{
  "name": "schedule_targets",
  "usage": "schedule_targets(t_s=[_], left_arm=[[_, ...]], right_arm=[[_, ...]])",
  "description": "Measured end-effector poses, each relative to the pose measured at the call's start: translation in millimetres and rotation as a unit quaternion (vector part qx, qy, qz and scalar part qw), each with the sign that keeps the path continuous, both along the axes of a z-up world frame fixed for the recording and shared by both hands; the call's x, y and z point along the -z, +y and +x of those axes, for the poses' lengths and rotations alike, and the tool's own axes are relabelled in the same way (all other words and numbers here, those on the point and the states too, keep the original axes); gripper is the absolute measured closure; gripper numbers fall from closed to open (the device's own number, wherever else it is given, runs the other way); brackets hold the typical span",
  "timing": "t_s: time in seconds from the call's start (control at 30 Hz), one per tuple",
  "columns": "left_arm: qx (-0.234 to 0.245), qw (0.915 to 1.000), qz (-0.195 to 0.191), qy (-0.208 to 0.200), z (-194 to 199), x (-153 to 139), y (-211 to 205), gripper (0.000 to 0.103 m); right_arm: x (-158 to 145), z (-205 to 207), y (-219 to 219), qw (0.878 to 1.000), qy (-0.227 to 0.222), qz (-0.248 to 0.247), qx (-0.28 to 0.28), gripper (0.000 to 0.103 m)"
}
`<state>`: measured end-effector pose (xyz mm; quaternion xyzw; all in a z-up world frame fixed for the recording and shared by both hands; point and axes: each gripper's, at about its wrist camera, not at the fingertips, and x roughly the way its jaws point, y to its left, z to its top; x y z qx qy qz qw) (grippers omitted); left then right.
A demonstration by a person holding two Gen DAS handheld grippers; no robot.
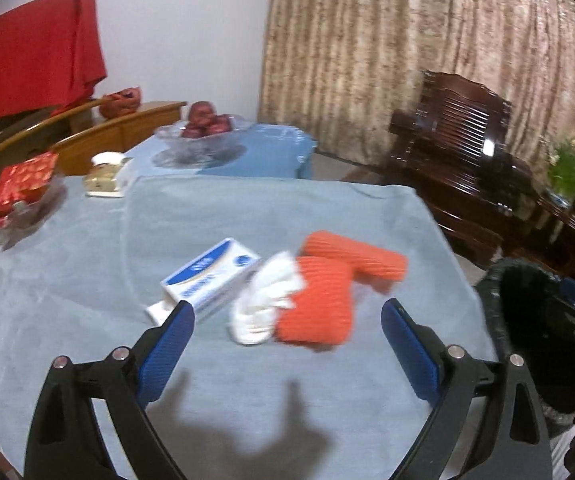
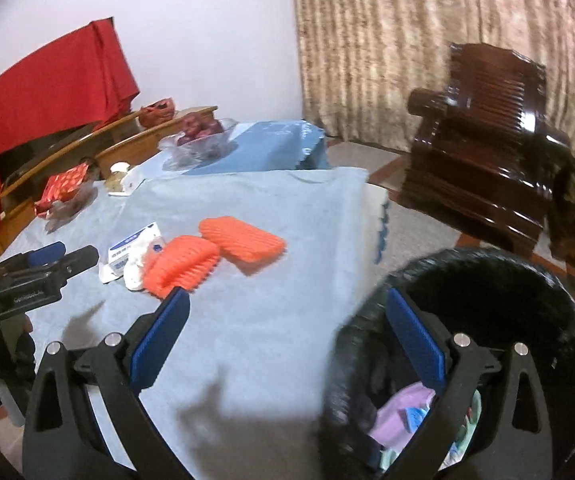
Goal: Collect trash
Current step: 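Move both grippers back over the remaining trash on the table, then grasp the white tissue with the left gripper while the right grasps an orange foam net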
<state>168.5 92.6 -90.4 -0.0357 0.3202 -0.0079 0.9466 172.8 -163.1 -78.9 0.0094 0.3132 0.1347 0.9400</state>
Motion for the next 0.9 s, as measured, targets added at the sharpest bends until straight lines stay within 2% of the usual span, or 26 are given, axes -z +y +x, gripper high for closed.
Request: schedule_targets(t_s=[0.3,0.4,0.73,0.8,0.9], left_arm=[[-0.019,0.9997,-0.007,0.016,20.7,24.2,28.1,0.013],[-0.014,0.9994,-0.012,0.029,32.0,35.5,27.6,0.018],[-0.002,0.9979,-0.025,0.061,74.4,69.5,21.1,0.026],[0.001,0.9975,-0.026,0.066,80.6,73.5,20.9,0.029],[0.009,0.9967,-0.035,0.072,86.7,78.7,21.0,0.043]], right_arm=[[17.6,28.7,50.9,1.000,-0.001,-0.012,-0.021,0.007],[26.4,40.4,61.6,1.000,0.005,-0.017,-0.023,0.007],[45.1,57.4,68.6,0.999,0.021,-0.031,-0.020,0.007],[46.9,58.6,69.0,0.999,0.022,-0.034,-0.021,0.007],[49.0,61.0,69.0,0.999,0.024,-0.035,-0.023,0.007]])
